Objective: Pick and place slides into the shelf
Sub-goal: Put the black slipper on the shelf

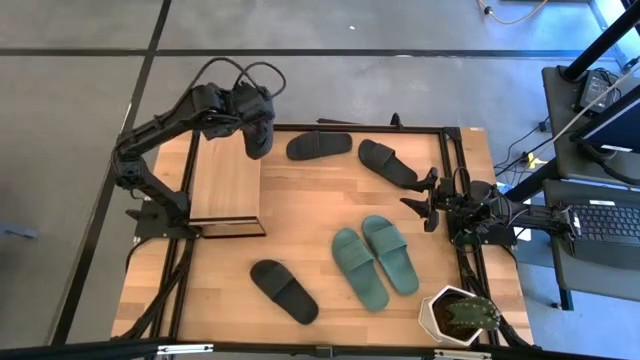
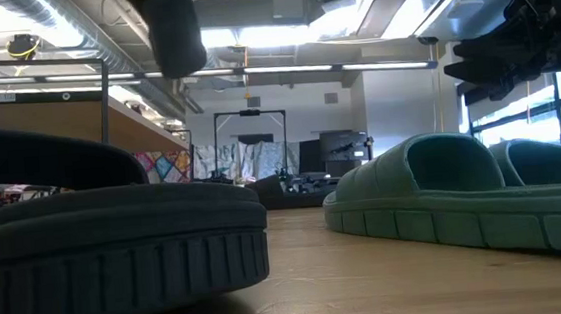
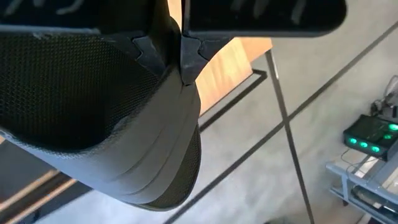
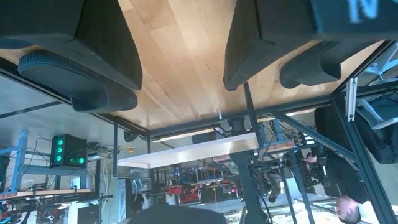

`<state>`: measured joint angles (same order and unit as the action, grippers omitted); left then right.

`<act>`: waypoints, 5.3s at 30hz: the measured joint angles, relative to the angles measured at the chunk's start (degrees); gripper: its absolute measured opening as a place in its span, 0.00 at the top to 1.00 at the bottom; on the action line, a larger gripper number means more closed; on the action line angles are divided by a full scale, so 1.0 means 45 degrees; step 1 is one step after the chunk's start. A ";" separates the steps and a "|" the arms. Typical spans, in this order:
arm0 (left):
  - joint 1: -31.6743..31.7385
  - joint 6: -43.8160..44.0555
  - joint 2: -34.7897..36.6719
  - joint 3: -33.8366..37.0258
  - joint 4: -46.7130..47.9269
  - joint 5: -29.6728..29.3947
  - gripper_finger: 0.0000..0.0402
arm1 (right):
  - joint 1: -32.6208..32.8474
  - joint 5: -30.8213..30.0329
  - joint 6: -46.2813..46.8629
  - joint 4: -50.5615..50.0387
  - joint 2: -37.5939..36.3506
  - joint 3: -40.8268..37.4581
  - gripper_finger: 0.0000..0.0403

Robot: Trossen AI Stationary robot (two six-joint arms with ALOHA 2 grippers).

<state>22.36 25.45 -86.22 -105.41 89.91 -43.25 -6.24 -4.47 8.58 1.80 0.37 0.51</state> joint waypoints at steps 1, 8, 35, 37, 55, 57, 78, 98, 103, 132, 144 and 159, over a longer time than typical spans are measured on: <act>0.0128 -0.0181 0.0099 0.0189 -0.0009 0.0158 1.00 | -0.0004 -0.0005 -0.0001 0.0000 0.0003 -0.0001 0.44; 0.0631 -0.0466 0.1478 0.1919 0.0009 0.0474 1.00 | -0.0003 -0.0004 -0.0048 0.0000 0.0002 0.0000 0.44; -0.1820 -0.1495 0.4864 0.7553 -0.0737 -0.1523 1.00 | -0.0003 -0.0019 -0.2306 0.0009 0.0003 -0.0004 0.44; -0.1987 -0.1495 0.4867 0.7553 -0.0786 -0.1518 1.00 | -0.0004 -0.0019 -0.2297 0.0005 0.0003 -0.0005 0.44; -0.2674 0.1338 0.4786 0.7558 -0.0106 -0.1858 1.00 | -0.0004 0.0010 -0.2259 0.0000 0.0003 -0.0002 0.44; -0.2495 0.1656 0.4704 0.7558 0.0088 -0.1843 1.00 | 0.0001 0.0015 -0.2263 0.0000 0.0003 0.0000 0.44; -0.0539 0.1894 0.2984 0.7575 0.0019 -0.0797 1.00 | -0.0004 0.0010 -0.2268 -0.0010 0.0595 0.0000 0.44; -0.0269 0.2551 0.2000 0.7558 0.0014 -0.0159 1.00 | -0.0004 0.0000 -0.2293 0.0010 0.1037 -0.0001 0.44; -0.0269 0.2449 0.1813 0.7558 0.0014 -0.0158 0.98 | -0.0004 0.0000 -0.2283 0.0005 0.1037 0.0000 0.44; -0.0332 0.3819 0.1823 0.7558 0.0023 0.1179 0.88 | -0.0002 -0.0005 -0.2263 0.0005 0.1037 0.0000 0.44; -0.0328 0.4526 0.1838 0.7538 0.0023 0.2000 0.97 | -0.0003 -0.0005 -0.2263 0.0010 0.1037 -0.0001 0.44; -0.0405 0.3923 0.1838 0.7553 -0.0205 0.1874 0.83 | -0.0003 -0.0010 -0.2297 0.0009 0.1037 -0.0004 0.44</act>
<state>20.53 43.10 -77.95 -71.42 88.99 -34.82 -6.26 -4.51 -1.76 1.84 5.04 0.49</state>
